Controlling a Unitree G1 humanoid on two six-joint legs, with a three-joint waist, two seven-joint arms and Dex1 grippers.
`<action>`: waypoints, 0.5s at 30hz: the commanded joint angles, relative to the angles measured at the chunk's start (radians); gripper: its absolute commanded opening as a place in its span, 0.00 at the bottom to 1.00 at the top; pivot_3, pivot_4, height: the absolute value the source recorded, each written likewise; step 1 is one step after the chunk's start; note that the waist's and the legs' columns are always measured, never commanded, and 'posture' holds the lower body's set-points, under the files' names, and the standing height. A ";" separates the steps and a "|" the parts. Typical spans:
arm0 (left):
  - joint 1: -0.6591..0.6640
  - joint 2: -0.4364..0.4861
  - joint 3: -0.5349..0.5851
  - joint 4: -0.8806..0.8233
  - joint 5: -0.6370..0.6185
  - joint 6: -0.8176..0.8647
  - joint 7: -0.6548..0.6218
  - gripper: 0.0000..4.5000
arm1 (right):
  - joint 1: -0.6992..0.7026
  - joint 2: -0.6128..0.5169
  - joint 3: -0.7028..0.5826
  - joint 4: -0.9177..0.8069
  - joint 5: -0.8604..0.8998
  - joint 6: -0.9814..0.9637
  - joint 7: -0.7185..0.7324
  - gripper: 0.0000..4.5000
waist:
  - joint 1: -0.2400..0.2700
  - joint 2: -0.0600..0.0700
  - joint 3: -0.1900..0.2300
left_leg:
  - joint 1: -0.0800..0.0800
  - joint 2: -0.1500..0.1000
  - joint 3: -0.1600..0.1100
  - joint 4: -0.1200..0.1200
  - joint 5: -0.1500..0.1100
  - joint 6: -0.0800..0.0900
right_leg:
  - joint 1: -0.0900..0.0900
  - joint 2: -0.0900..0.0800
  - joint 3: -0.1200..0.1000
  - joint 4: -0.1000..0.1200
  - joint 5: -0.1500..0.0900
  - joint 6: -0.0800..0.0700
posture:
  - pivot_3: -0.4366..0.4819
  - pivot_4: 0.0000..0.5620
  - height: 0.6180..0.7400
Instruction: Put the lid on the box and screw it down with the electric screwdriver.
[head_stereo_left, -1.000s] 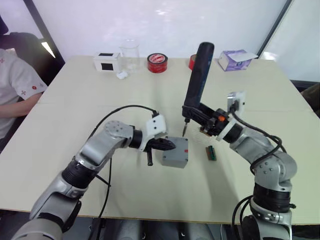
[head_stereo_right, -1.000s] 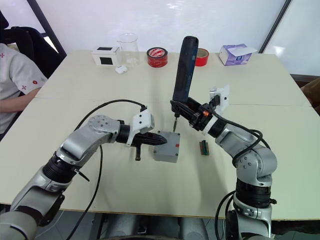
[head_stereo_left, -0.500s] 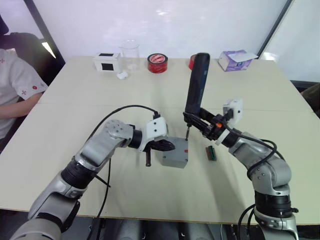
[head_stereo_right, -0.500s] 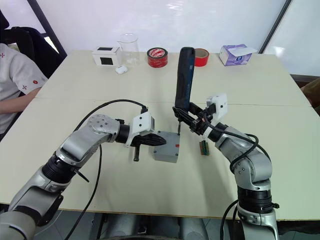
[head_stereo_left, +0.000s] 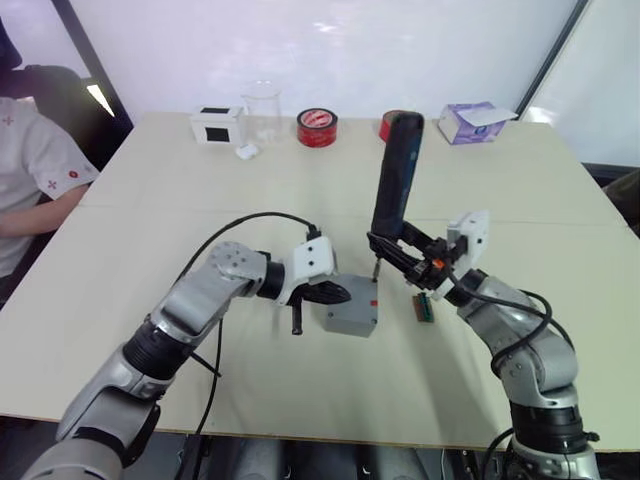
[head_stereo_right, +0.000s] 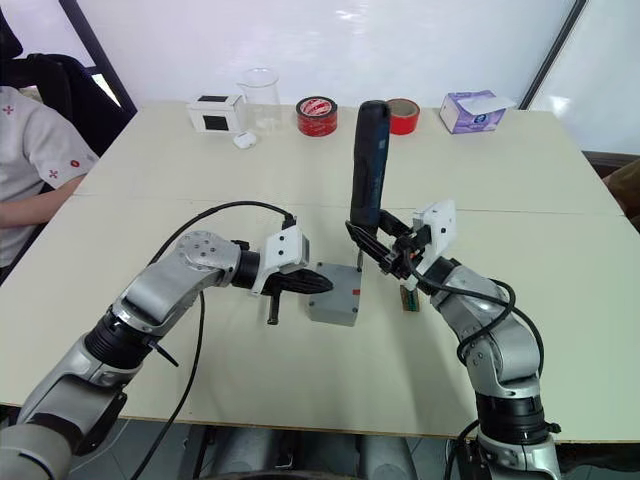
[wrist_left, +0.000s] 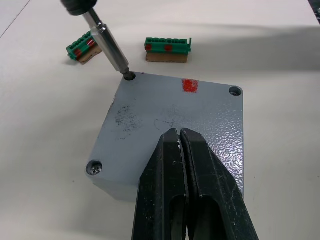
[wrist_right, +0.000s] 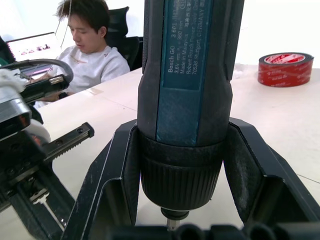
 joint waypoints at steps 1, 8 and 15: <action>0.016 -0.004 -0.031 0.008 0.022 0.004 -0.010 0.00 | 0.065 -0.023 0.043 -0.005 -0.032 0.011 0.006 0.40 | 0.000 -0.002 -0.002 | 0.000 0.000 0.000 0.000 0.000 0.000 | 0.000 0.000 0.000 0.000 0.000 0.000 | 0.48 0.27 1.00; 0.016 -0.015 -0.034 0.017 0.035 0.003 -0.016 0.00 | 0.093 -0.044 0.088 0.023 -0.069 -0.001 0.007 0.40 | -0.001 -0.004 -0.005 | 0.017 0.001 0.000 -0.002 -0.002 0.003 | 0.017 0.000 0.000 -0.003 -0.004 -0.004 | 0.48 0.27 1.00; 0.020 -0.017 -0.035 0.017 0.042 0.002 -0.010 0.00 | 0.086 -0.042 0.108 0.063 -0.074 0.001 0.007 0.40 | -0.001 -0.008 -0.011 | 0.018 0.002 0.000 -0.004 -0.002 0.003 | 0.018 0.000 0.000 -0.003 -0.005 -0.006 | 0.48 0.27 1.00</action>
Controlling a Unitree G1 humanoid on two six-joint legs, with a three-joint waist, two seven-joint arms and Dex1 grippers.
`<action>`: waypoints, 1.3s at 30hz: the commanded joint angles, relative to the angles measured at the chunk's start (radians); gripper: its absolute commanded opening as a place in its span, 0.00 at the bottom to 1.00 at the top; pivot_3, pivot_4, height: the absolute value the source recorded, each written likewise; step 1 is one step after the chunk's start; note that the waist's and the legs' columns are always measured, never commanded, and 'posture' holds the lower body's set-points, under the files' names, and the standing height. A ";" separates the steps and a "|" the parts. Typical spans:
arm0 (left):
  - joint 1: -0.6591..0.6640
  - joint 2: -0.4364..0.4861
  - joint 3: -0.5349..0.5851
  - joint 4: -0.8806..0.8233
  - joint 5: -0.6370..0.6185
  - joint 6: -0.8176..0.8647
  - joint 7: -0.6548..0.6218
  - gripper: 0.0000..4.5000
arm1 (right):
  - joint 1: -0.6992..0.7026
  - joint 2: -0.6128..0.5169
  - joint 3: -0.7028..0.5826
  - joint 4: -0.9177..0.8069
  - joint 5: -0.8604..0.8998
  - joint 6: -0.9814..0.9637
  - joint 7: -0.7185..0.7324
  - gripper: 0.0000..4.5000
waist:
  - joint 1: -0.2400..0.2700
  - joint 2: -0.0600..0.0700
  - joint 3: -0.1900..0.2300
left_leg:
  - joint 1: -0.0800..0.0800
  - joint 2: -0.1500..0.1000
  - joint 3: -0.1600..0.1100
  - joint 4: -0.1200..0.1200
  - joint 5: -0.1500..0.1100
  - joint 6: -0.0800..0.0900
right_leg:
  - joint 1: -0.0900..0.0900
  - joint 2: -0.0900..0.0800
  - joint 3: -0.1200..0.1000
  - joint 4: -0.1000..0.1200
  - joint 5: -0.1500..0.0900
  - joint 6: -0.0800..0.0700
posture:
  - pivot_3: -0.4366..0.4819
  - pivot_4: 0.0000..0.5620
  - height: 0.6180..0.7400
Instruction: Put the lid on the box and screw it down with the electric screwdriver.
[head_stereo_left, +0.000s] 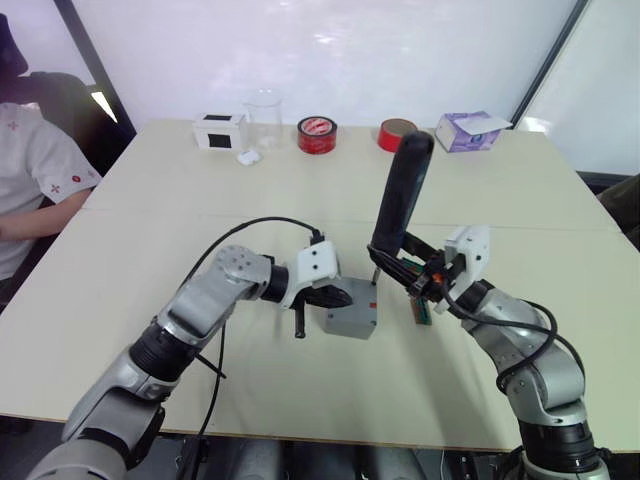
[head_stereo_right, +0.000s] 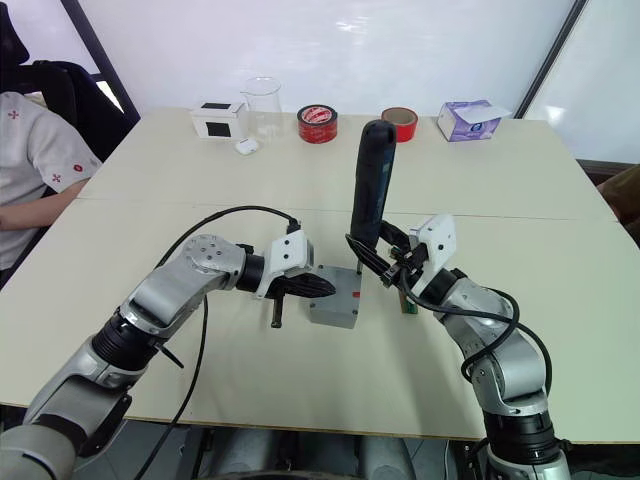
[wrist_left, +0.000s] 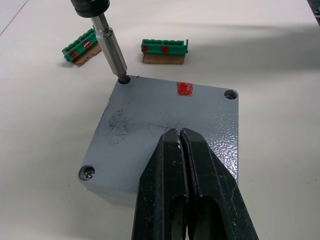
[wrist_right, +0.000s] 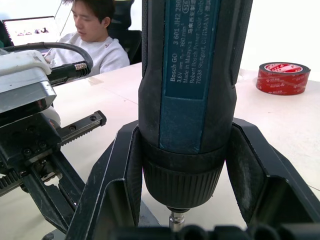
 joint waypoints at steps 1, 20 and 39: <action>0.018 0.001 -0.021 0.000 0.019 0.003 -0.005 0.00 | 0.035 -0.003 0.058 0.082 -0.023 0.063 0.003 0.40 | 0.000 -0.002 -0.003 | 0.000 0.000 0.000 0.000 0.000 0.000 | 0.000 0.000 0.000 0.000 0.000 0.000 | 0.48 0.27 1.00; 0.035 0.006 -0.022 -0.004 0.034 0.001 -0.009 0.00 | 0.054 0.023 0.039 0.106 -0.003 0.043 -0.011 0.40 | 0.000 -0.006 -0.012 | 0.013 0.003 0.000 -0.007 -0.001 0.000 | 0.009 -0.001 0.000 -0.001 -0.004 -0.004 | 0.48 0.27 1.00; 0.031 -0.016 -0.021 0.011 0.032 0.001 0.000 0.00 | -0.044 -0.019 -0.024 0.060 0.059 0.079 0.005 0.40 | 0.001 -0.005 -0.011 | 0.011 0.003 0.000 -0.008 -0.001 0.000 | 0.008 -0.003 0.000 -0.002 -0.005 -0.005 | 0.48 0.27 1.00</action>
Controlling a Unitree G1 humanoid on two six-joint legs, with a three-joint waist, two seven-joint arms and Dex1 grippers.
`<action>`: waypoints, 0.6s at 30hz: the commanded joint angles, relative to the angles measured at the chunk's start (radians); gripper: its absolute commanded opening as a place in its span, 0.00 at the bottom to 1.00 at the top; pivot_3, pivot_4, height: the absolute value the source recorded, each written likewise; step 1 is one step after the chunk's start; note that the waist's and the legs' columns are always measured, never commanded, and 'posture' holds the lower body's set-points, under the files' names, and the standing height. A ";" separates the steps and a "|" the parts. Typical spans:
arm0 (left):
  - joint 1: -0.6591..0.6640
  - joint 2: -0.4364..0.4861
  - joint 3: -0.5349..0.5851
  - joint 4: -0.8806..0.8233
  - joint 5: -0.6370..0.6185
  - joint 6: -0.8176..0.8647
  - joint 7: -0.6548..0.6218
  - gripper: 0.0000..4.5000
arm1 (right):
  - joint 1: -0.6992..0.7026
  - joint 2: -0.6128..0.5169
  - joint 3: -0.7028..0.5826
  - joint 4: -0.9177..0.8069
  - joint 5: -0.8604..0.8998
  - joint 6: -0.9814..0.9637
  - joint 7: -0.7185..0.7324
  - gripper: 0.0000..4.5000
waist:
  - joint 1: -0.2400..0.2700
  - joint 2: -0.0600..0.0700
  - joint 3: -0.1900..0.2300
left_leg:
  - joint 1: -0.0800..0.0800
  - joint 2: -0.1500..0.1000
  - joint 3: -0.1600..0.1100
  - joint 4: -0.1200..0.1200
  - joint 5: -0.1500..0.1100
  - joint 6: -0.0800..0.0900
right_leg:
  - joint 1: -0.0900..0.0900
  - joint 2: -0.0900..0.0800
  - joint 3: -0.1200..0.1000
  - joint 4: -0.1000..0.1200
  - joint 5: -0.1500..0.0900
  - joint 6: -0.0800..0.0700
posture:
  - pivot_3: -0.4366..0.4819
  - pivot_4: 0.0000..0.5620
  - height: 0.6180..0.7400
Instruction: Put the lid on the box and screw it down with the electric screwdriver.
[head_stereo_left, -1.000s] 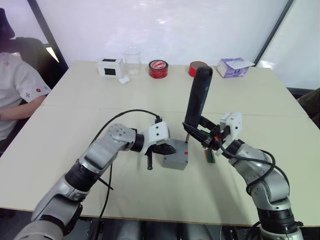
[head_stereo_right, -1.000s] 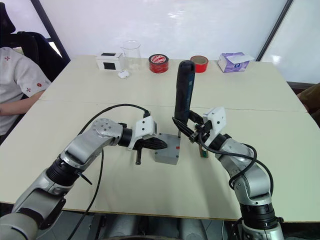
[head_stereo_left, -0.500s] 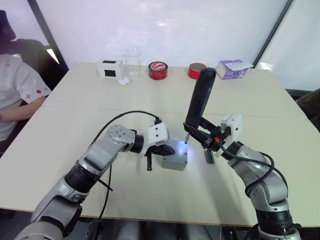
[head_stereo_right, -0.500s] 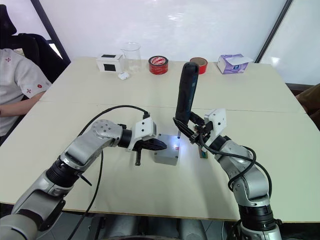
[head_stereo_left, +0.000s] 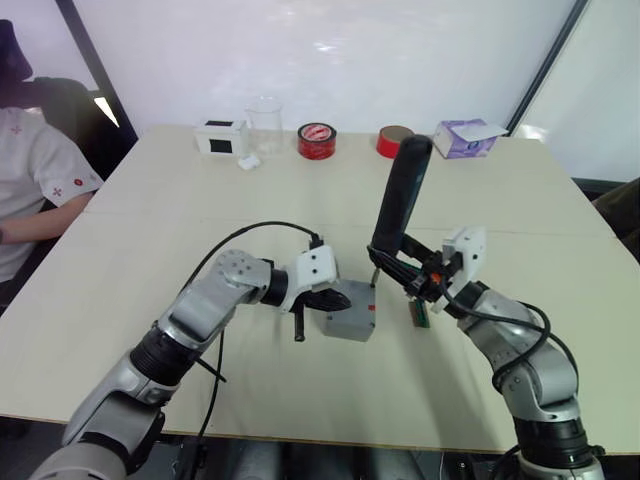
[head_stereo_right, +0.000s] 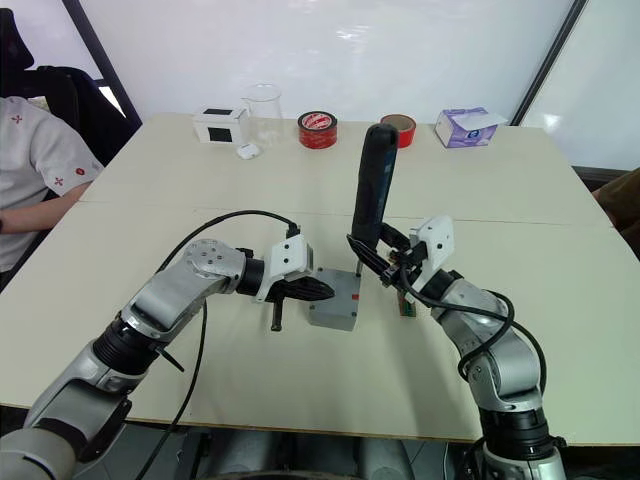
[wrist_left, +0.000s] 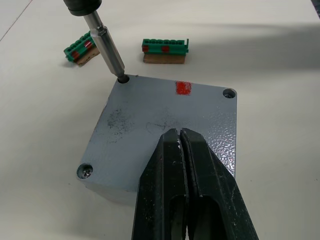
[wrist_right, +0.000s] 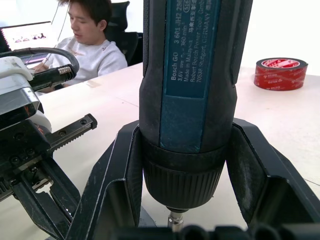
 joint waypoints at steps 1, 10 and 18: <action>0.009 -0.009 -0.019 0.011 0.013 0.004 -0.003 0.00 | -0.052 -0.032 -0.031 0.000 0.058 0.080 0.007 0.40 | 0.000 0.001 0.001 | -0.001 0.000 0.000 0.000 0.000 0.000 | -0.001 0.000 0.000 0.000 0.000 0.000 | 0.48 0.27 1.00; 0.021 -0.117 0.119 -0.002 -0.119 0.097 0.058 0.00 | -0.417 -0.141 -0.267 0.007 0.402 0.344 -0.090 0.40 | 0.002 0.011 0.010 | -0.028 -0.002 0.000 0.002 0.001 -0.001 | -0.029 -0.002 -0.001 0.005 0.003 0.004 | 0.48 0.27 1.00; 0.029 0.002 0.218 -0.185 -0.235 0.195 0.024 0.00 | -0.463 -0.563 -0.304 0.333 0.557 0.952 -0.175 0.40 | 0.001 0.012 0.015 | -0.033 -0.003 -0.003 0.002 0.001 0.000 | -0.030 -0.004 -0.007 0.001 0.002 0.002 | 0.48 0.27 1.00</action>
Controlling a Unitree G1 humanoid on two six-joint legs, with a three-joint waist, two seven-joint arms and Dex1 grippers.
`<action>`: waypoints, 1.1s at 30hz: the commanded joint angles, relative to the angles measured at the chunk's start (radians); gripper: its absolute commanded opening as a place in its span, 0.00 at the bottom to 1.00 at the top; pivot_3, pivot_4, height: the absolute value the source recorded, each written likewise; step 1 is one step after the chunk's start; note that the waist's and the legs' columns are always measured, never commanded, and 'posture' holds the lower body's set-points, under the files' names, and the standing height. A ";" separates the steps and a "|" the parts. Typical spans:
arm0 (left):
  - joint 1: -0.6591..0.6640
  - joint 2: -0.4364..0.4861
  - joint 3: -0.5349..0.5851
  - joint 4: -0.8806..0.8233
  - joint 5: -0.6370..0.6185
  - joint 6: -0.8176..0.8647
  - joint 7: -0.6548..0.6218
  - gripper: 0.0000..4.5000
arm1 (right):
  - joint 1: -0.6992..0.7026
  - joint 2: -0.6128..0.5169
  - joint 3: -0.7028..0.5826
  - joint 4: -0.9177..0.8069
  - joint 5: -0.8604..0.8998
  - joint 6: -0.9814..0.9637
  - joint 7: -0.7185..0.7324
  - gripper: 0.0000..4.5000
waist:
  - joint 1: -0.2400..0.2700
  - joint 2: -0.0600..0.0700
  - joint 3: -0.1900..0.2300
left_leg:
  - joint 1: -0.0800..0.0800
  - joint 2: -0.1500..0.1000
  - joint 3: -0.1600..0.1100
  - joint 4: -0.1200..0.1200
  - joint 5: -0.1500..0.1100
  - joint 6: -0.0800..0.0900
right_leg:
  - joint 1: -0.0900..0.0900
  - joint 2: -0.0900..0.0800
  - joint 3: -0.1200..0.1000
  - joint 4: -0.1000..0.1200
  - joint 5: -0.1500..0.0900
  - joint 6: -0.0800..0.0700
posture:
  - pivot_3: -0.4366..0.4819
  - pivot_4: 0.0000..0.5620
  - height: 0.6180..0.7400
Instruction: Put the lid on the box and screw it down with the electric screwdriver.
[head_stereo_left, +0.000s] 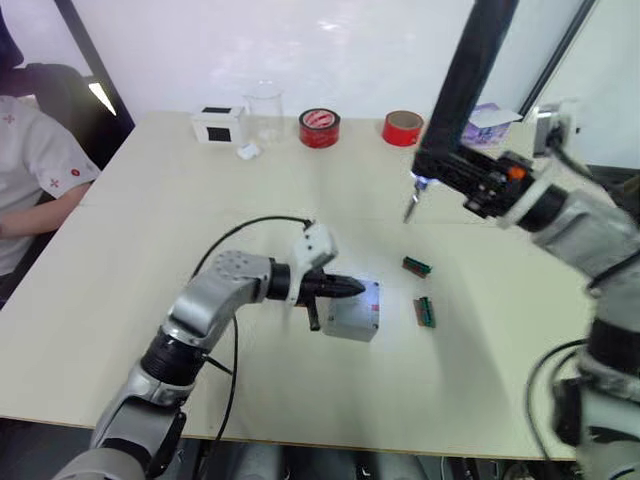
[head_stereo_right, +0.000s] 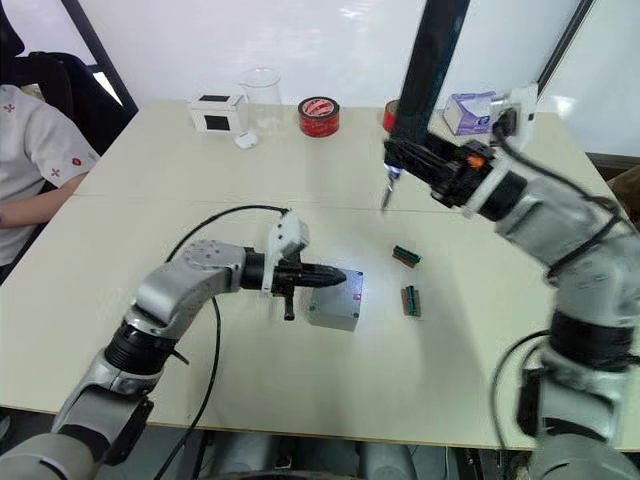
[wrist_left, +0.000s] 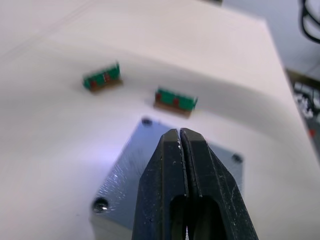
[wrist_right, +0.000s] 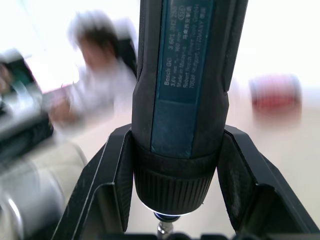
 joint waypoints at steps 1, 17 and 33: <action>0.013 0.091 -0.018 -0.108 -0.010 0.003 -0.051 0.00 | 0.013 -0.157 0.020 0.127 -0.070 0.175 -0.002 0.40 | 0.000 0.000 0.000 | 0.000 0.000 0.000 0.000 0.000 0.000 | 0.000 0.000 0.000 0.000 -0.001 -0.001 | 0.48 0.27 1.00; 0.031 0.108 -0.176 -0.232 0.052 -0.062 -0.024 0.00 | -0.045 -0.319 0.397 0.402 -0.251 0.373 0.174 0.40 | -0.006 0.004 0.007 | 0.000 -0.001 0.001 0.000 0.000 0.000 | -0.001 0.006 0.003 0.000 0.001 0.002 | 0.48 0.27 1.00; -0.074 0.209 0.283 -0.010 -0.087 0.026 0.098 0.00 | -0.005 -0.313 0.378 0.310 -0.466 -0.087 0.437 0.98 | -0.012 0.003 0.008 | 0.001 -0.001 0.001 0.002 0.000 0.000 | -0.001 0.007 0.002 0.001 0.002 0.003 | 0.48 0.27 1.00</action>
